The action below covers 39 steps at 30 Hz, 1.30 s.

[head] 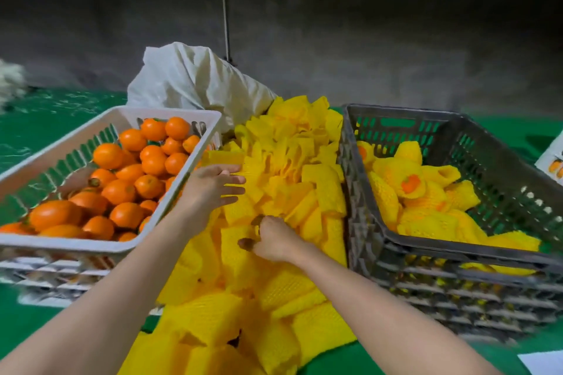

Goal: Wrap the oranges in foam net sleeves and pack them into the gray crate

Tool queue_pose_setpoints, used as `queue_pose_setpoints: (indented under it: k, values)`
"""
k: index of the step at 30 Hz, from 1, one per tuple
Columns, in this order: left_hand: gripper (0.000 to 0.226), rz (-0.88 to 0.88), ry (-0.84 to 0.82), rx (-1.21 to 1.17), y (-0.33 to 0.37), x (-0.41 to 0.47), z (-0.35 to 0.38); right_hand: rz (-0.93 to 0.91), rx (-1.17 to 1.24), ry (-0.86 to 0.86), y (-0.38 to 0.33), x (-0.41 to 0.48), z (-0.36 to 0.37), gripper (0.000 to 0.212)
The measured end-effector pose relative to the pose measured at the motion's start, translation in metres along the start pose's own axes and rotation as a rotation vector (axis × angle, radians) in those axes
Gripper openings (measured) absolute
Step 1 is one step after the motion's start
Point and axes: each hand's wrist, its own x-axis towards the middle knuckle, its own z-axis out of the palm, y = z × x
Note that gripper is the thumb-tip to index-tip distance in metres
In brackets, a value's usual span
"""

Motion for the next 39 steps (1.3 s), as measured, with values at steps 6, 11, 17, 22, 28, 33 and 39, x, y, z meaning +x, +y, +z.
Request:
queue_pose_setpoints:
  k: [6,11,17,22,28,33,39]
  values:
    - [0.018,-0.003,0.063,0.100,-0.012,-0.006,-0.034,0.077,0.156,0.094,-0.013,0.026,0.011,0.046]
    - [0.050,-0.005,-0.036,0.267,-0.010,-0.013,-0.044,-0.121,0.543,0.373,-0.025,0.019,-0.040,0.046]
    - [0.022,0.227,0.023,0.434,-0.004,-0.013,-0.060,-0.195,0.489,0.457,-0.053,0.016,-0.059,0.026]
    - [0.033,0.381,0.236,0.654,0.007,-0.009,-0.100,-0.371,0.218,0.704,-0.108,0.030,-0.045,0.034]
    - [0.032,0.271,0.149,0.659,0.012,0.014,-0.170,-0.501,0.247,0.625,-0.176,0.076,-0.025,0.018]
    - [0.013,0.134,0.274,0.235,0.020,0.061,-0.236,-0.381,0.251,0.386,-0.196,0.120,0.012,0.016]
    - [0.034,-0.012,0.281,1.002,-0.005,0.156,-0.263,-0.329,0.112,0.214,-0.183,0.136,0.026,0.020]
